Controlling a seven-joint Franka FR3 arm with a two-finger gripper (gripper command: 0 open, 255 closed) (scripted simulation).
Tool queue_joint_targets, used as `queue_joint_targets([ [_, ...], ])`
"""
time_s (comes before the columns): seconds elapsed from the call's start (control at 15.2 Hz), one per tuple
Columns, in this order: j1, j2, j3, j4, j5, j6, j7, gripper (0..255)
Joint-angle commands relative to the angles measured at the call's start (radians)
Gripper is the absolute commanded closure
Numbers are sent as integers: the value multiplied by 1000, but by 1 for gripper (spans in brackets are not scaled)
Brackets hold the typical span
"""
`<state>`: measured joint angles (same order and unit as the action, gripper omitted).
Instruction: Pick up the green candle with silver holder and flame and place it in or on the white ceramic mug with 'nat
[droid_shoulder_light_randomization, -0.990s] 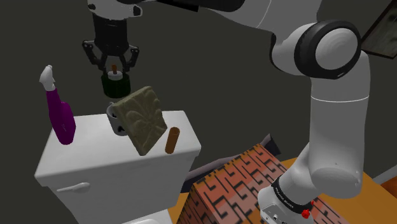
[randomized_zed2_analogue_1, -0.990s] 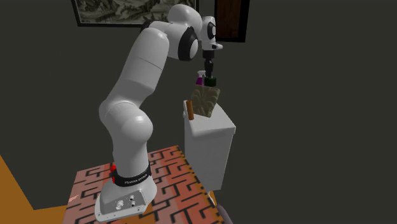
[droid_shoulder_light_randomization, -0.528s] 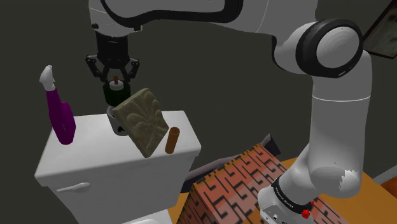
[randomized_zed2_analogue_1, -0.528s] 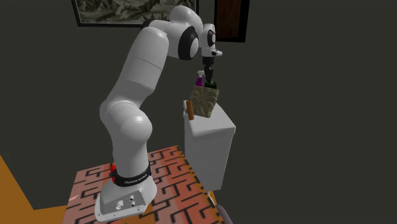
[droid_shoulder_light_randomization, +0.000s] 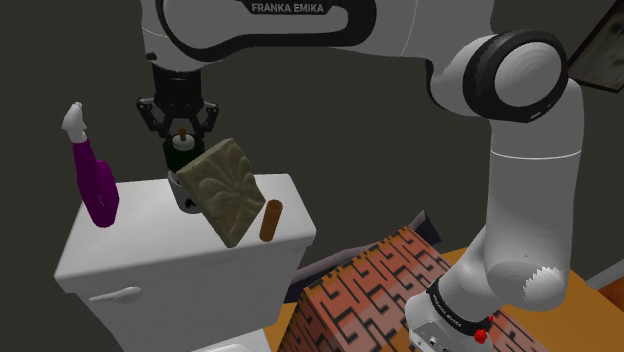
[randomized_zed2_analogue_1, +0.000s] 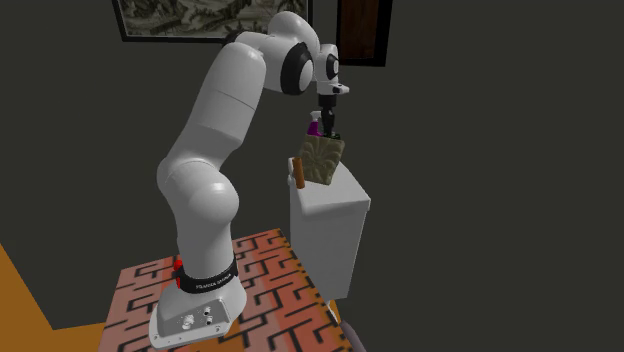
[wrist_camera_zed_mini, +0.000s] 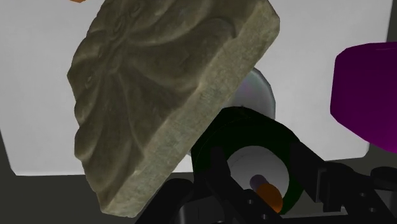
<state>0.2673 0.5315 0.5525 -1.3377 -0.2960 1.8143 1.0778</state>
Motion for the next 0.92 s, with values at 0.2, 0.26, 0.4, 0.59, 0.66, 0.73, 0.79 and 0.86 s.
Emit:
queue_joint_targets([
  [0.2,-1,-1,1,-5,1,1,-1,0],
  [0.26,-1,0,0,-3,1,0,-1,0],
  [0.4,-1,0,0,-3,1,0,-1,0],
  [0.59,4,-2,2,27,3,-32,-4,0],
  [0.66,9,-3,3,60,5,-65,-7,0],
  [0.73,16,-3,4,96,6,-99,-10,0],
  [0.79,22,-1,5,126,6,-126,-12,0],
  [0.86,22,-1,5,126,6,-126,-12,0],
])
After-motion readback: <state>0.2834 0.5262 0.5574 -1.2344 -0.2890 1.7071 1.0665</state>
